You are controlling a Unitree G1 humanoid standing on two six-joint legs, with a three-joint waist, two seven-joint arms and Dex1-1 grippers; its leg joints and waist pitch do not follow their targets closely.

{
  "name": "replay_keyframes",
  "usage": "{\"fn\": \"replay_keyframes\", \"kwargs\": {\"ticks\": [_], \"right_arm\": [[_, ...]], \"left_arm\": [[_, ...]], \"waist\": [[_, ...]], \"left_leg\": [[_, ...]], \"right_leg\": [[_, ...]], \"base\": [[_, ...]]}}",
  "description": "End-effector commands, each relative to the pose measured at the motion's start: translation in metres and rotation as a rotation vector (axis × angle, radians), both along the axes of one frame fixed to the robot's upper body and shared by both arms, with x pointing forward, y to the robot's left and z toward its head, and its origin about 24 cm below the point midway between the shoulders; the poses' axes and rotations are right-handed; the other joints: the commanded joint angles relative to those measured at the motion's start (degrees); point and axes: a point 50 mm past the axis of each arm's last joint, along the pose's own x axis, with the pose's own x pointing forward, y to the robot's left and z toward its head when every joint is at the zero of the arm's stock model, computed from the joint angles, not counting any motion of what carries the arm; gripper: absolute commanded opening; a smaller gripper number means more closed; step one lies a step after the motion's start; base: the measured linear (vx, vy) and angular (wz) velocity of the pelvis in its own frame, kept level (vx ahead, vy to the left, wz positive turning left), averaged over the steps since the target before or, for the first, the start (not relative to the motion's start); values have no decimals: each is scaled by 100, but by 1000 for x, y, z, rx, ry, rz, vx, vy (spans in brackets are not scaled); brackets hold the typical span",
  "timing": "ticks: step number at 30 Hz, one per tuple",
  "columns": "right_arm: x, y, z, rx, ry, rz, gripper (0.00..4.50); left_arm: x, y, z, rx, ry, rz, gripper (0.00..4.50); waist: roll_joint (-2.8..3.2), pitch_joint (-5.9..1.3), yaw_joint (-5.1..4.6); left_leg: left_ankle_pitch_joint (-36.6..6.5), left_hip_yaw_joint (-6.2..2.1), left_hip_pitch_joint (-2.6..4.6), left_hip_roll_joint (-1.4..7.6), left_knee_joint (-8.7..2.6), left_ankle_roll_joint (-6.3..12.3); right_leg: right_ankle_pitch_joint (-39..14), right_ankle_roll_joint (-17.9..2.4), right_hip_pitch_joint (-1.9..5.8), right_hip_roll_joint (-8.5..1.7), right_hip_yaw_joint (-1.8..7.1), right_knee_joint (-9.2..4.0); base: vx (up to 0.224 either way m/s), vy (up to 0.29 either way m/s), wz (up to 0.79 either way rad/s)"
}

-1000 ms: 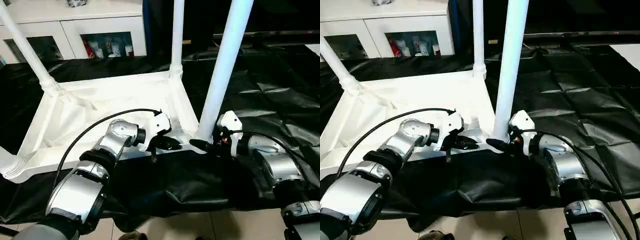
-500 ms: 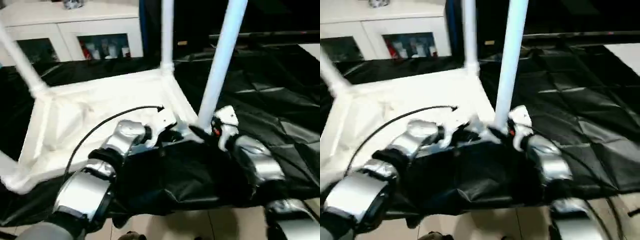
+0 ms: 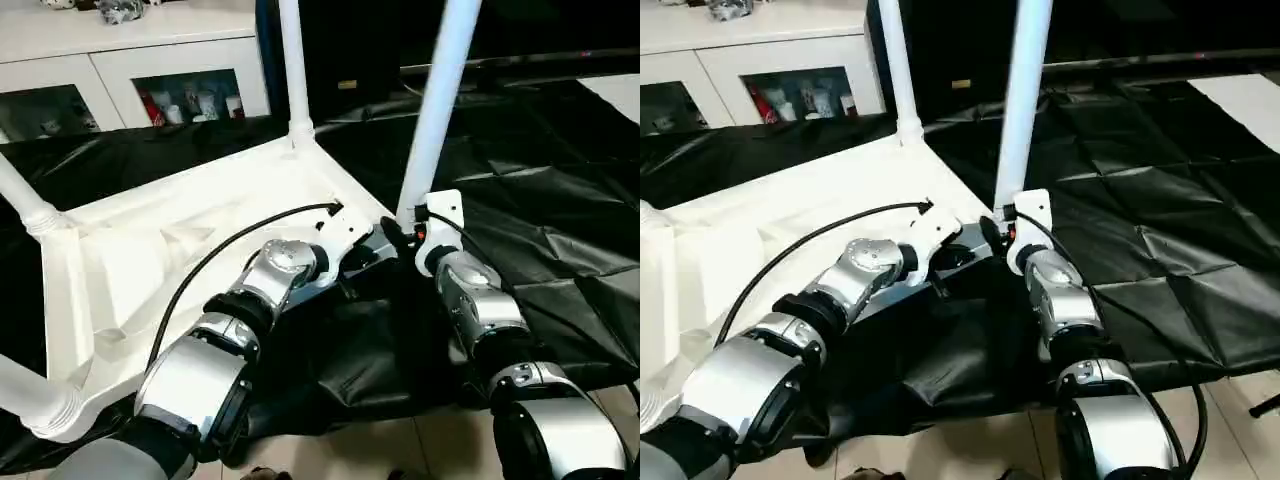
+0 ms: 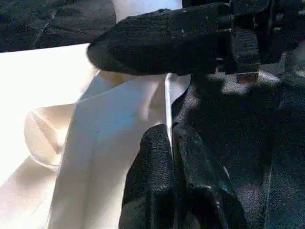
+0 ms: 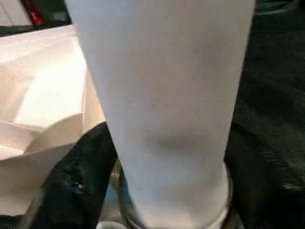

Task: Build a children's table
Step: Rotate leg to tighten

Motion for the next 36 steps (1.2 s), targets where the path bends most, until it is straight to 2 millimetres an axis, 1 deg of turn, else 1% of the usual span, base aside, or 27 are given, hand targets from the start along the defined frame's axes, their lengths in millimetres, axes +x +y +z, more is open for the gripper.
{"fn": "replay_keyframes", "kwargs": {"ticks": [1,2,3,4,5,6,7,9,10,11,12,13,14,16,18,19,20,23,24,26,29,30,32,33,34,35,36], "right_arm": [[-5,8,-4,17,2,111,363],[-7,4,-2,10,-14,147,363],[-9,-1,-1,-2,-25,196,363],[-13,-6,1,-26,-34,268,363],[-13,-7,1,-28,-35,274,363],[-15,-9,1,-43,-38,307,363],[-22,-18,1,-88,-37,395,363],[-25,-22,2,-108,-35,430,363],[-29,-28,2,-136,-29,481,363],[-32,-33,3,-156,-23,521,363],[-35,-37,4,-172,-18,557,363],[-40,-43,6,-183,-5,612,363],[-40,-43,6,-183,-5,612,363],[-45,-49,8,-168,18,672,363],[-46,-51,9,-161,21,682,363],[-46,-51,10,-151,23,691,339],[-46,-50,10,-145,24,699,329],[-47,-48,11,-124,27,720,324],[-48,-48,12,-118,27,725,298],[-50,-45,11,-98,32,742,282],[-53,-42,8,-65,46,746,275],[-53,-42,8,-62,47,746,275],[-55,-41,5,-49,51,737,274],[-56,-40,4,-45,52,733,273],[-55,-39,1,-33,47,690,272],[-55,-39,1,-32,47,685,272],[-53,-38,-3,-47,50,627,272]], "left_arm": [[0,-6,14,-31,-52,-109,0],[-1,-2,13,-30,-51,-133,0],[-2,2,12,-31,-47,-161,0],[-3,8,11,-30,-36,-194,0],[-3,9,11,-30,-35,-197,0],[-4,11,11,-31,-32,-216,0],[-7,19,9,-22,-13,-271,0],[-8,22,8,-16,-6,-293,0],[-10,27,7,-12,11,-325,0],[-11,31,6,-12,26,-349,0],[-14,34,5,-16,42,-382,0],[-16,39,4,-17,64,-427,0],[-16,39,4,-17,64,-427,0],[-19,44,3,-20,94,-458,0],[-19,45,4,-22,98,-462,0],[-19,46,4,-25,102,-466,0],[-19,46,4,-25,103,-467,0],[-19,47,5,-28,104,-470,0],[-19,47,5,-30,105,-472,0],[-19,47,6,-34,107,-475,0],[-19,47,6,-40,107,-472,0],[-19,47,6,-42,107,-470,0],[-18,45,6,-50,101,-450,0],[-17,45,6,-53,98,-441,0],[-16,43,6,-48,86,-415,0],[-16,43,6,-47,84,-413,0],[-13,41,6,-39,69,-365,0]], "waist": [[-57,-499,15],[-49,-496,25],[-71,-496,47],[-65,-504,68],[-71,-511,95],[-68,-510,96],[-86,-501,126],[-85,-488,139],[-74,-482,157],[-76,-477,169],[-99,-472,198],[-97,-471,216],[-95,-470,228],[-108,-475,239],[-108,-482,256],[-122,-486,270],[-121,-484,277],[-120,-492,306],[-120,-487,316],[-109,-495,325],[-114,-490,325],[-110,-491,329],[-139,-486,329],[-131,-485,333],[-125,-486,334],[-139,-480,331],[-152,-482,330]], "left_leg": [[-1304,-258,146,360,-367,592],[-1307,-255,147,358,-365,615],[-1264,-243,136,357,-353,685],[-1179,-239,138,368,-345,743],[-1073,-244,131,373,-334,806],[-1062,-241,131,380,-335,830],[-1108,-241,136,380,-336,844],[-1177,-236,140,386,-339,824],[-1280,-238,159,398,-348,758],[-1333,-240,171,401,-356,719],[-1394,-234,188,412,-364,668],[-1426,-237,189,412,-367,646],[-1422,-240,180,419,-372,641],[-1384,-246,166,423,-371,655],[-1335,-246,170,422,-365,657],[-1285,-244,166,418,-358,658],[-1271,-243,162,416,-356,659],[-1186,-242,157,408,-344,668],[-1164,-245,158,413,-348,672],[-1129,-247,166,414,-346,668],[-1129,-249,157,414,-351,676],[-1142,-249,164,415,-349,668],[-1188,-245,168,413,-355,626],[-1189,-247,168,413,-354,616],[-1198,-248,171,416,-355,591],[-1218,-249,172,417,-361,571],[-1221,-249,170,414,-361,559]], "right_leg": [[-1100,-1392,312,-425,218,-316],[-1113,-1392,311,-423,212,-319],[-1083,-1383,318,-420,212,-315],[-990,-1397,316,-422,217,-292],[-879,-1411,324,-419,214,-269],[-854,-1429,316,-421,217,-268],[-986,-1409,321,-425,212,-281],[-1130,-1391,306,-428,221,-300],[-1337,-1358,289,-428,227,-322],[-1418,-1344,287,-426,227,-334],[-1504,-1307,272,-418,240,-342],[-1520,-1314,276,-421,245,-335],[-1507,-1302,277,-425,251,-327],[-1457,-1329,284,-435,257,-311],[-1454,-1332,279,-440,259,-310],[-1457,-1328,279,-443,258,-309],[-1470,-1323,277,-446,259,-310],[-1491,-1286,275,-442,254,-309],[-1502,-1268,267,-440,252,-314],[-1460,-1258,267,-435,251,-310],[-1458,-1250,276,-437,250,-311],[-1495,-1241,267,-436,249,-316],[-1609,-1218,263,-435,247,-327],[-1641,-1204,262,-439,248,-327],[-1682,-1187,255,-439,249,-330],[-1733,-1174,247,-440,250,-339],[-1761,-1163,251,-438,247,-338]], "base": [[0,0,0],[0,0,0],[0,0,0],[0,0,0],[0,0,0],[0,0,0],[0,0,0],[0,0,0],[0,0,0],[0,0,0],[0,0,0],[0,0,0],[0,0,0],[0,0,0],[0,0,0],[0,0,0],[0,0,0],[0,0,0],[0,0,0],[0,0,0],[0,0,0],[0,0,0],[0,0,0],[0,0,0],[0,0,0],[0,0,0],[0,0,0]]}}
